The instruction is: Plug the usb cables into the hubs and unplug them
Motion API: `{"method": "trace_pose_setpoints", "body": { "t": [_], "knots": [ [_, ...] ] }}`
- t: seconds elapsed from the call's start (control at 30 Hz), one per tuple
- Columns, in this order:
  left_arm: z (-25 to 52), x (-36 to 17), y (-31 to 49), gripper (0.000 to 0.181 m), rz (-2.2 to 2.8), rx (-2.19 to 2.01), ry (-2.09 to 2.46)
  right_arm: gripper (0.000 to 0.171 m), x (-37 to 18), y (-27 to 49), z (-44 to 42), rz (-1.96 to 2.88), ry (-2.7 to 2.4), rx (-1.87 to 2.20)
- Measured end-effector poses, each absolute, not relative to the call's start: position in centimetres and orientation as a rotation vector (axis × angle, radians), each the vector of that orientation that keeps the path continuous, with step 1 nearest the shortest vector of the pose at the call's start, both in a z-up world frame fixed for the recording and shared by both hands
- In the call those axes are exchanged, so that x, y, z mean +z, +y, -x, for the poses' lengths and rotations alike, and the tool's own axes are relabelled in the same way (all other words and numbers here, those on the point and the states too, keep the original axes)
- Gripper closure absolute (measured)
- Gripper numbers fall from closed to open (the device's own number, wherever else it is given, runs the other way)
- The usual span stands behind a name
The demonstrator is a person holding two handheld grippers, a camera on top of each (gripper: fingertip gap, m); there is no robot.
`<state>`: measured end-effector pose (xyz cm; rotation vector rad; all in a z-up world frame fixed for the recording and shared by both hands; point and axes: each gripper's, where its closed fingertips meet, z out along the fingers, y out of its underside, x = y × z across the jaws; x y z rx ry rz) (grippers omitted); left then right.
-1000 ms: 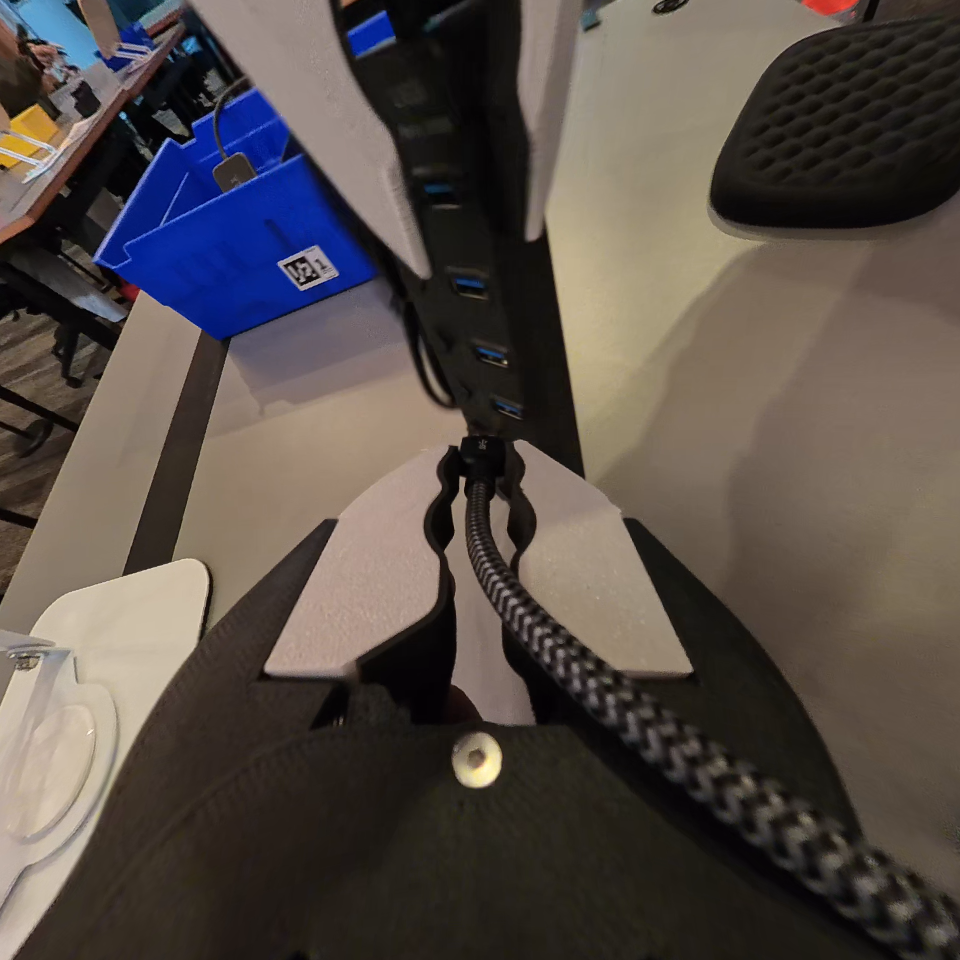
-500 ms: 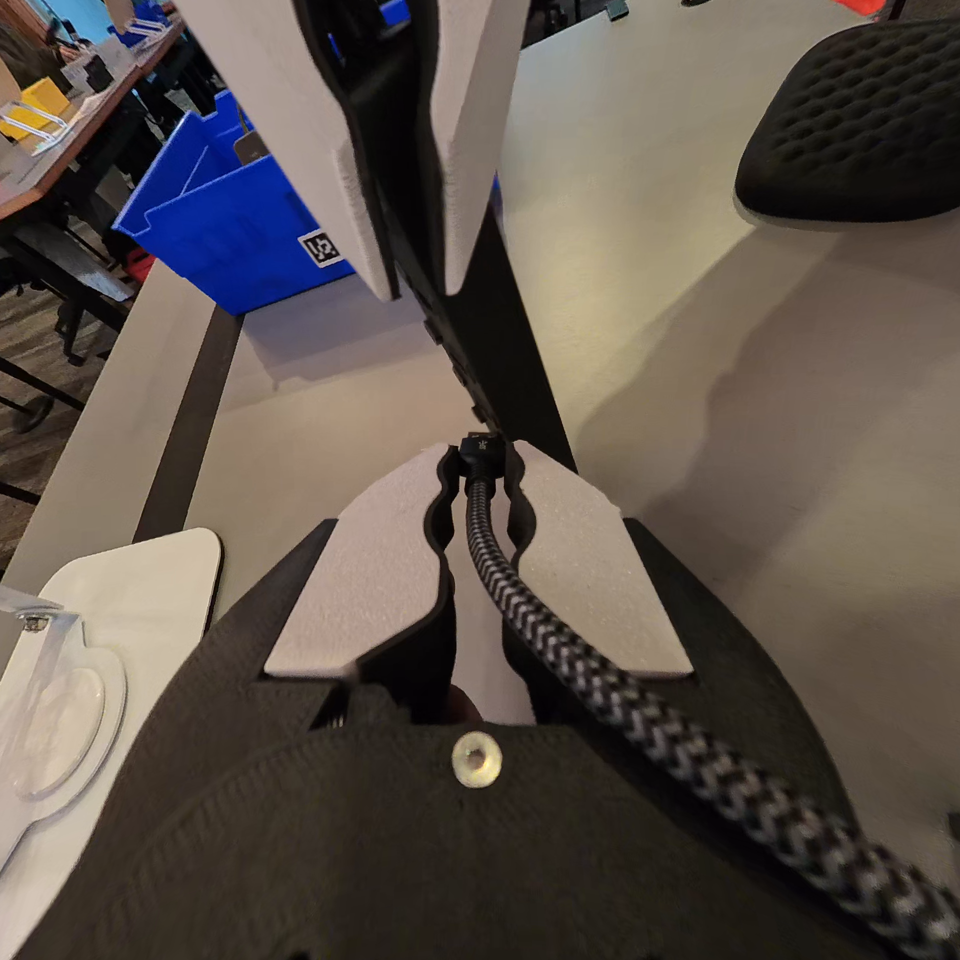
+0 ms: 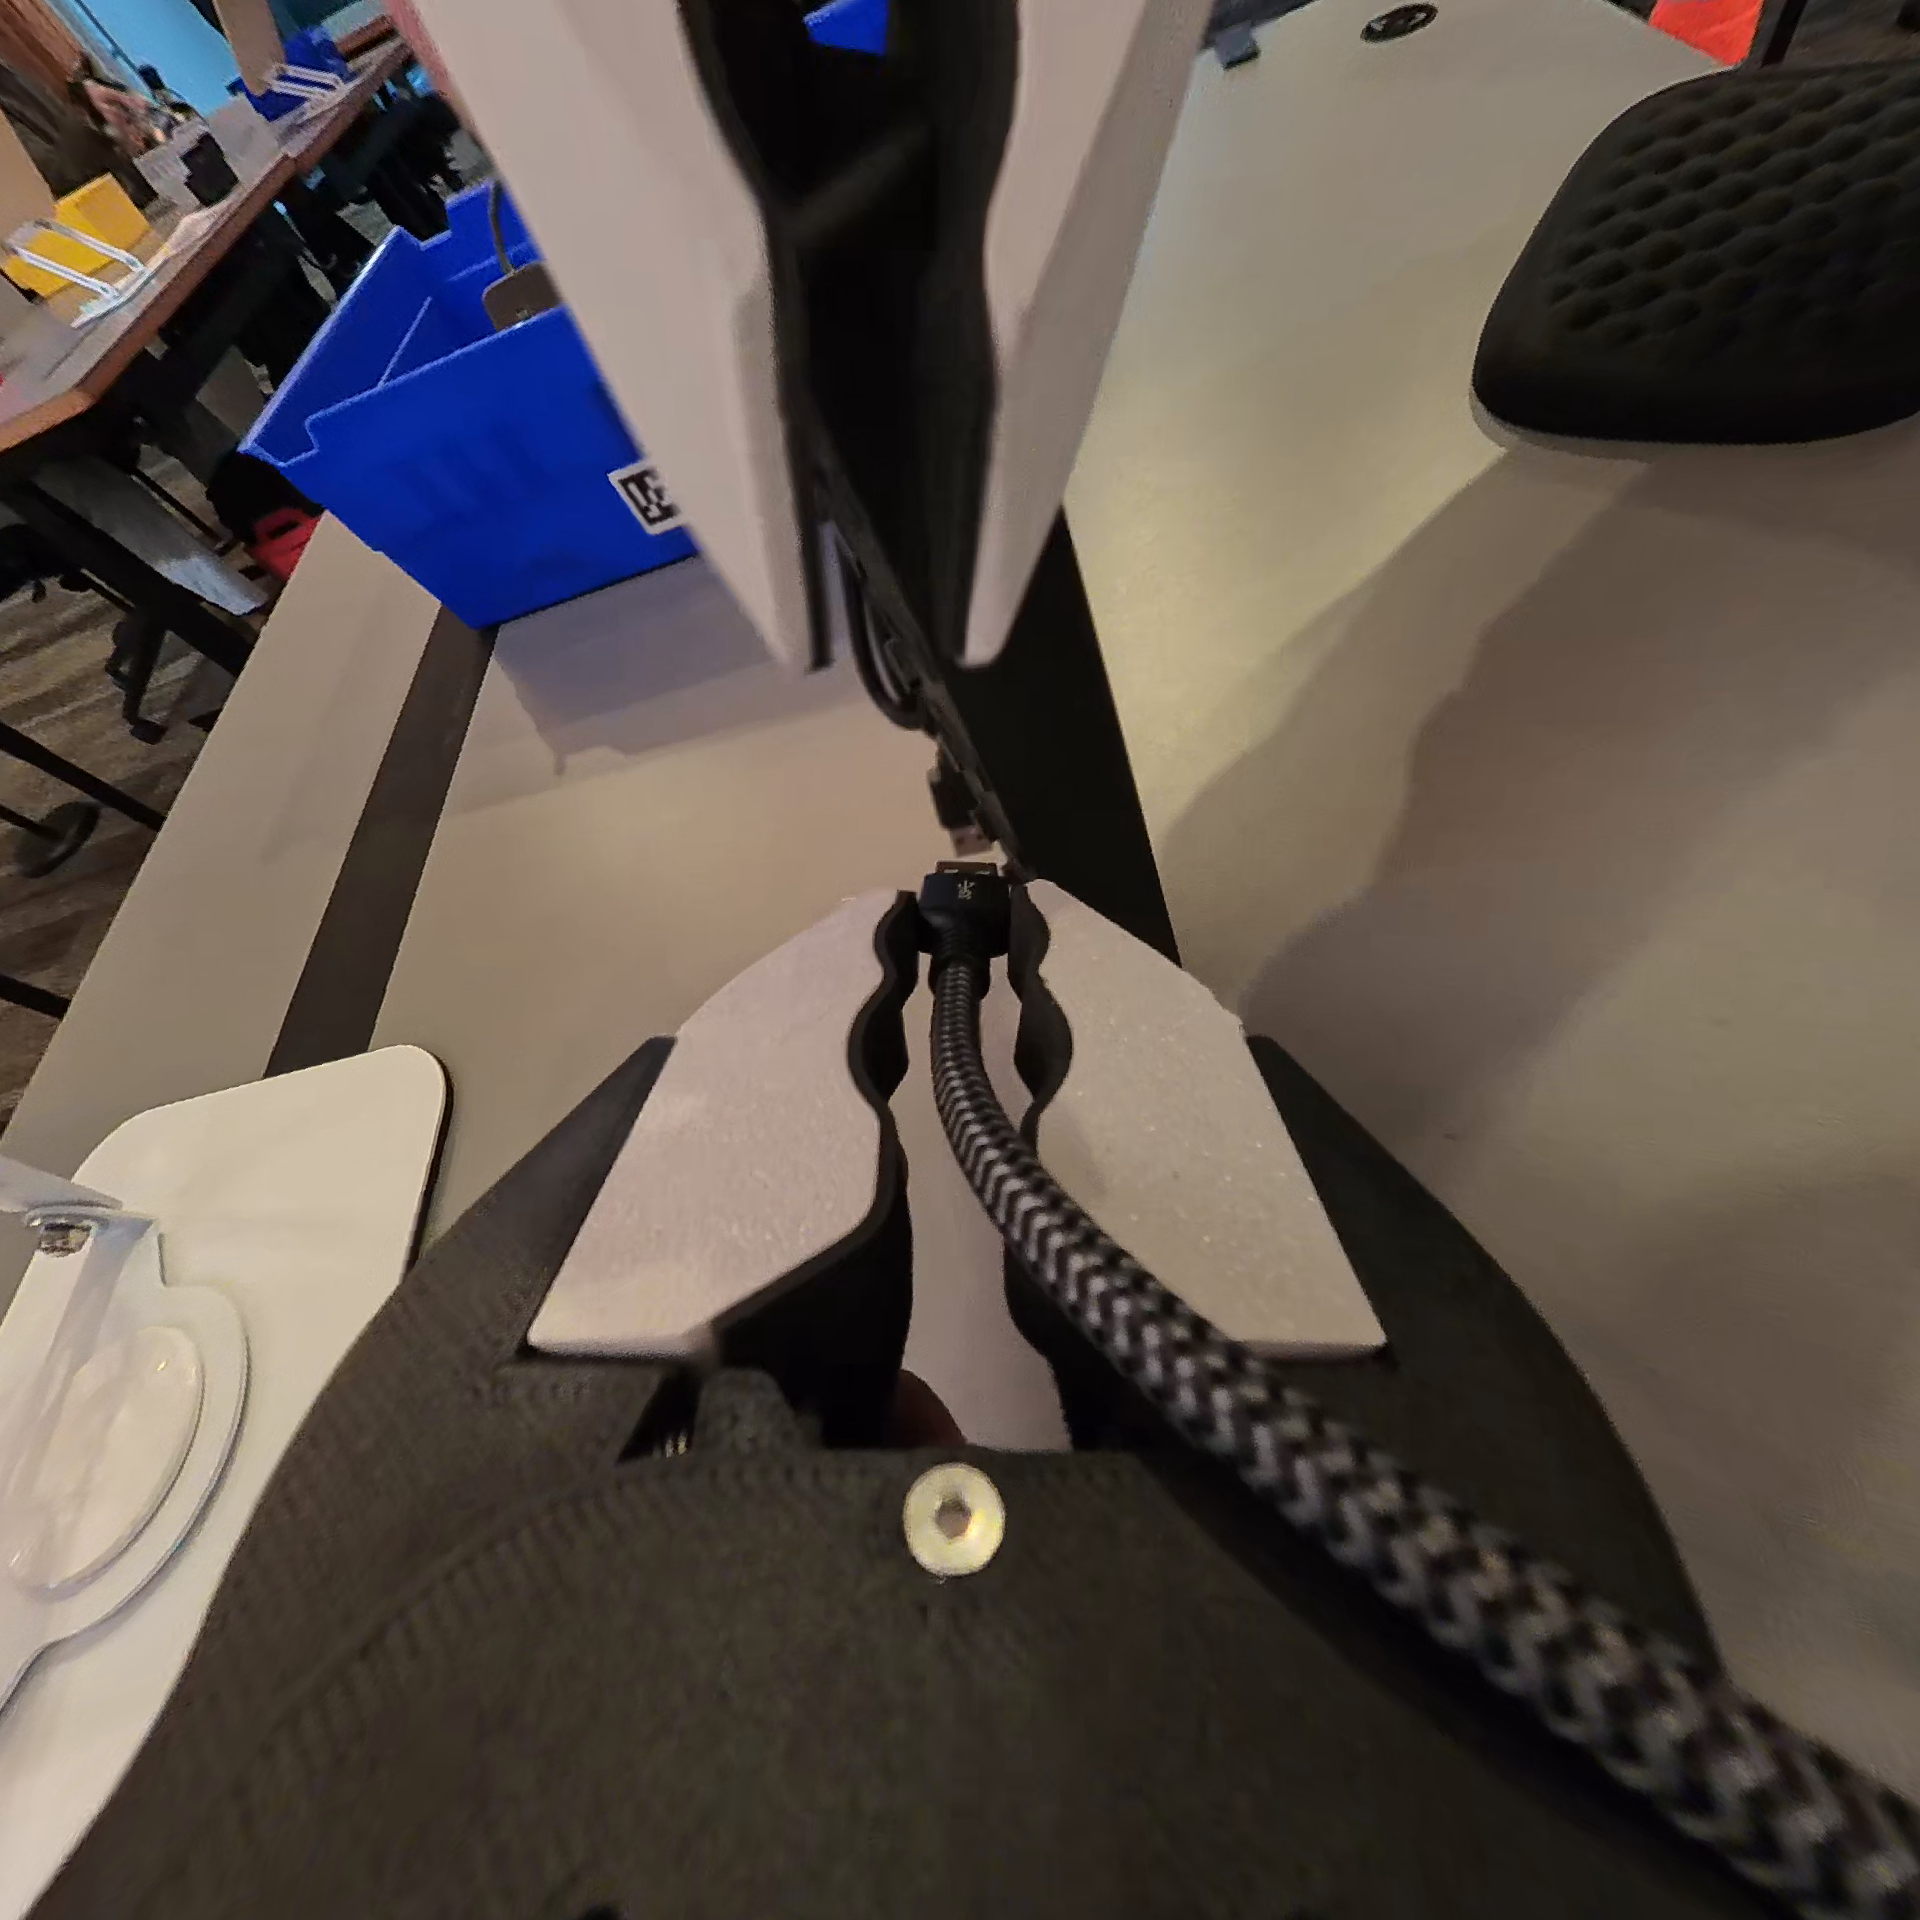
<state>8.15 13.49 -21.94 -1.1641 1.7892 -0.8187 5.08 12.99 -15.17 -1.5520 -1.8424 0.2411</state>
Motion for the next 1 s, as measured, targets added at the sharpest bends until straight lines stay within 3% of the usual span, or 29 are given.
{"method": "trace_pose_setpoints", "body": {
  "t": [0.4,0.57,0.73,0.83,0.9,0.93,1.0],
  "knots": [
    [-8.3,-22.6,13.4,0.164,1.161,-0.807,1.812,0.135,-13.1,15.1,-4.9,1.335,-1.461,0.148],
    [-8.5,-22.8,13.1,0.164,1.157,-0.805,1.824,0.089,-11.6,16.6,-6.2,1.279,-1.174,-0.015],
    [-9.0,-23.1,12.6,0.164,1.144,-0.801,1.843,0.068,-12.3,17.3,-8.9,1.398,-0.890,0.042],
    [-9.9,-23.3,12.4,0.164,1.128,-0.788,1.850,0.079,-14.9,17.9,-11.4,1.549,-0.669,0.241],
    [-11.0,-23.8,12.3,0.164,1.134,-0.781,1.857,0.102,-17.1,18.7,-12.4,1.670,-0.548,0.458],
    [-11.6,-24.2,12.3,0.164,1.140,-0.765,1.866,0.104,-18.4,19.0,-12.5,1.712,-0.504,0.543],
    [-12.3,-26.1,12.4,0.164,1.160,-0.650,1.927,0.130,-21.3,19.3,-12.4,1.794,-0.475,0.591]
  ]
}}
